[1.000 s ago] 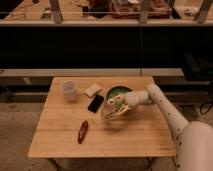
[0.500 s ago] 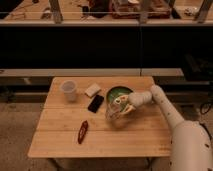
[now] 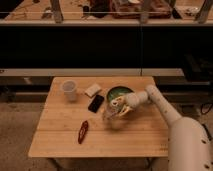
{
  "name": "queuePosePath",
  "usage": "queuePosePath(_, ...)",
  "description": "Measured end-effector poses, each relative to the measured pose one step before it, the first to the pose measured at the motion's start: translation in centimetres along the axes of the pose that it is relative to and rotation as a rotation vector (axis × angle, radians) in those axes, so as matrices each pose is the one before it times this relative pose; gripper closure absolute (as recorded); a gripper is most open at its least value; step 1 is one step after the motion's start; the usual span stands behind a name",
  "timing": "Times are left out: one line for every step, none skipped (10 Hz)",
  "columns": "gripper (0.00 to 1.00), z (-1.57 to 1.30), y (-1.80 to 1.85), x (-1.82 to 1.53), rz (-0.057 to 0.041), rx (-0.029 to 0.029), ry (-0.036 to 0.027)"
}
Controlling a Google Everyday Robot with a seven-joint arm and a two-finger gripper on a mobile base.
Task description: Stand the bottle upright
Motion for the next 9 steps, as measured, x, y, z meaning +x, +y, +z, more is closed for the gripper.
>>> queuePosePath(0.95,1.237,0.404,0.122,0.00146,-0.00288,-0.01076)
queuePosePath(0.95,1.008,0.181,0.228,0.00079,0.0146,-0.00947)
queuePosePath(0.95,0.86,0.512,0.324,-0.00383,0.07826,-0.01273)
queuePosePath(0.95,-0.178,0.468,0.297,-0.00191,0.0932,-0.00955)
queuePosePath(0.95,-0.158,0.246,0.249,-0.00019,0.06443,-0.00601)
queuePosePath(0.95,-0.258,0.148,0.493,0.00428,0.05318,-0.00443)
queuePosePath(0.95,-0.176,-0.091,0.226,0.00289,0.01034,-0.00261)
queuePosePath(0.95,-0.181,-0.205,0.107,-0.00086,0.00013,0.00149)
queuePosePath(0.95,-0.218,-0.315,-0.044,0.00877,-0.00595,0.00788)
